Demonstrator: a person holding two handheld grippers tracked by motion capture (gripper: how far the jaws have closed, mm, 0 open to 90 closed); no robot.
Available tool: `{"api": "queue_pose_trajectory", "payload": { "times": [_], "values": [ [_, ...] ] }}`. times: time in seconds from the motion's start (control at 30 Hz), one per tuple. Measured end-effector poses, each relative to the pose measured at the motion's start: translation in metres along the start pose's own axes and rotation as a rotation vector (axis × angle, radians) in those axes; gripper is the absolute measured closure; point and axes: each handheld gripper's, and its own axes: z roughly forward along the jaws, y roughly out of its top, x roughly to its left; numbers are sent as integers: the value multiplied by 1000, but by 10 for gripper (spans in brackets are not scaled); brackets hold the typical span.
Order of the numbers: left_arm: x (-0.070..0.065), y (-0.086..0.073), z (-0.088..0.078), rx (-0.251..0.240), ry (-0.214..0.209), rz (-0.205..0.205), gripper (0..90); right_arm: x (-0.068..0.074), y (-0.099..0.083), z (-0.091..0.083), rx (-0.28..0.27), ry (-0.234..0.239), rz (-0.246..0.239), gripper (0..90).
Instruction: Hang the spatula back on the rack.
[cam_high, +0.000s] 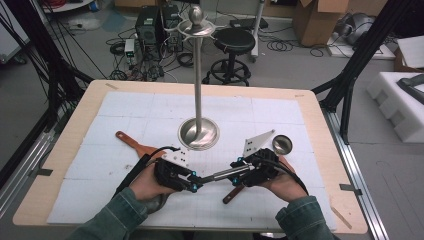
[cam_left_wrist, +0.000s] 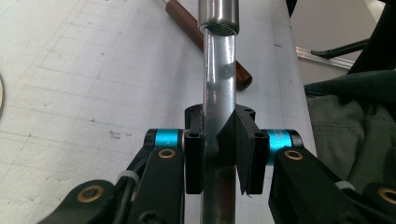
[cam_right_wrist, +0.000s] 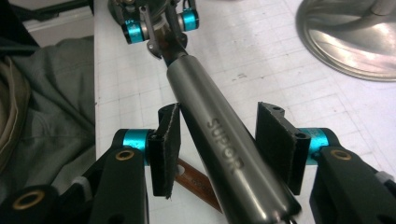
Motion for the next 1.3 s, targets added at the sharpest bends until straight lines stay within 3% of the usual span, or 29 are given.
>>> {"api": "queue_pose_trajectory", "payload": {
  "times": [0.5, 0.73, 0.8, 1.07, 1.3],
  "values": [
    [1, 0, -10, -29, 2, -7, 754, -6, -12, -15, -101, -52, 111, 337],
    [2, 1, -14, -56, 18, -16, 754, -5, -14, -14, -128, -67, 143, 266],
    [2, 2, -16, -55, 36, -13, 754, -5, -13, -12, -136, -72, 129, 255],
    [2, 4, -23, -101, 74, -30, 755, -1, -4, -5, -169, -41, 146, 265],
    [3, 9, -28, -125, 109, -36, 757, 2, 6, 0, -199, -20, 130, 345]
  ]
}}
